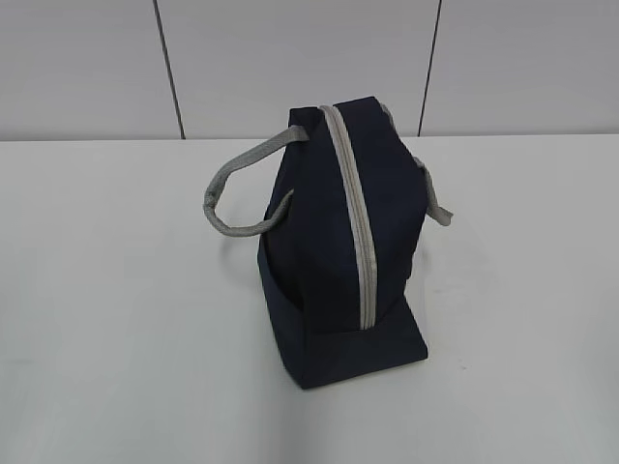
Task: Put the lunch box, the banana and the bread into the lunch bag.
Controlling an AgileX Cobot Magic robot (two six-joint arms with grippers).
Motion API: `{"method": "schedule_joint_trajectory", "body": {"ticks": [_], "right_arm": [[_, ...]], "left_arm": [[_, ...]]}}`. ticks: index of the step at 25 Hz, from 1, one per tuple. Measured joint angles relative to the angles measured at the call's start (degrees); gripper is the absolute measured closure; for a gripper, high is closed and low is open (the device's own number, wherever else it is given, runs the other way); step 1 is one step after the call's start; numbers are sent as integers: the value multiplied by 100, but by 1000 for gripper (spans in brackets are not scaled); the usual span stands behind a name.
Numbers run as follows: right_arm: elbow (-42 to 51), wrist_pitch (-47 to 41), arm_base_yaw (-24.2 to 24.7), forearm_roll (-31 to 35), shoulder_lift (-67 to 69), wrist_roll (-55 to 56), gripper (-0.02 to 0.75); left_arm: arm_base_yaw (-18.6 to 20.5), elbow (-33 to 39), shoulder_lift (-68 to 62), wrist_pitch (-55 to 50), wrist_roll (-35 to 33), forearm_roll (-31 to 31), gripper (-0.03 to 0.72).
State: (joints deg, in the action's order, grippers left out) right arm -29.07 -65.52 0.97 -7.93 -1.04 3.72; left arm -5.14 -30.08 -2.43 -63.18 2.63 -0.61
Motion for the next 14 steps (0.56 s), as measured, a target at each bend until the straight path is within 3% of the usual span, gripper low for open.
{"method": "schedule_joint_trajectory", "body": {"ticks": [14], "right_arm": [[0, 0, 0, -8, 0, 0, 162]], "left_arm": [[86, 0, 329, -21, 0, 6, 233]]}}
